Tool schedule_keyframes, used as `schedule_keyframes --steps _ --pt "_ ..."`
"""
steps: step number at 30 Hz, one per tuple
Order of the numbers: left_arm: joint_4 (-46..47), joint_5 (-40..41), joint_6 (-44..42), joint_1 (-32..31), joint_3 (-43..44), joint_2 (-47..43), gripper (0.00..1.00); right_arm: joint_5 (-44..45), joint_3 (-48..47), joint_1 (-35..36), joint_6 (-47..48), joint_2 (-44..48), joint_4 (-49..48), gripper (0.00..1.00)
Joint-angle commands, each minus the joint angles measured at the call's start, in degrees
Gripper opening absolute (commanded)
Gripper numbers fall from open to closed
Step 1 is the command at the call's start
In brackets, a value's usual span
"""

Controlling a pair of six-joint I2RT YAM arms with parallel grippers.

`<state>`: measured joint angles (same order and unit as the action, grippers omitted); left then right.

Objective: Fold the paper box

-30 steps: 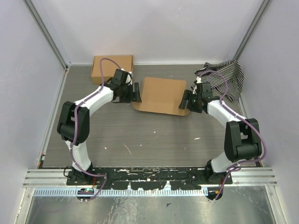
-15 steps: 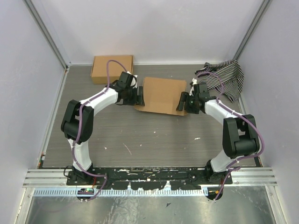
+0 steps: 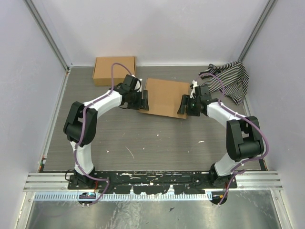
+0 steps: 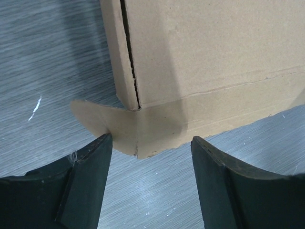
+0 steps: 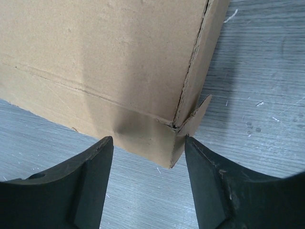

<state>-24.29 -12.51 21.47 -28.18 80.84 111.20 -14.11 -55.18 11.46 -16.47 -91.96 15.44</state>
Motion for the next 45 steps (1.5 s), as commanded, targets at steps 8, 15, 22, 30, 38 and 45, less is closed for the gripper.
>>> schedule_keyframes --steps 8,15,22,30,38,45 --pt "-4.3 -5.0 1.6 -0.2 1.7 0.9 0.63 -1.4 -3.3 0.9 -1.6 0.8 3.0 0.54" --pt "-13.9 -6.1 0.7 -0.2 7.5 1.9 0.55 -0.2 -7.9 1.0 -3.1 0.8 11.4 0.40" --pt "-28.7 -10.0 -0.2 -0.1 17.3 6.0 0.52 -3.1 -16.1 1.0 -3.7 -2.0 22.1 0.37" --pt "-33.6 -10.2 -1.3 0.0 19.8 6.4 0.51 -5.9 -19.4 1.0 -2.8 -4.7 28.3 0.38" --pt "-36.3 -6.3 -3.0 0.0 20.9 8.2 0.52 -4.5 -18.3 1.0 -2.0 -4.7 28.3 0.39" --pt "-35.1 -5.0 -3.3 0.1 21.0 9.0 0.52 -1.7 -17.3 1.0 -1.7 -5.2 25.6 0.39"
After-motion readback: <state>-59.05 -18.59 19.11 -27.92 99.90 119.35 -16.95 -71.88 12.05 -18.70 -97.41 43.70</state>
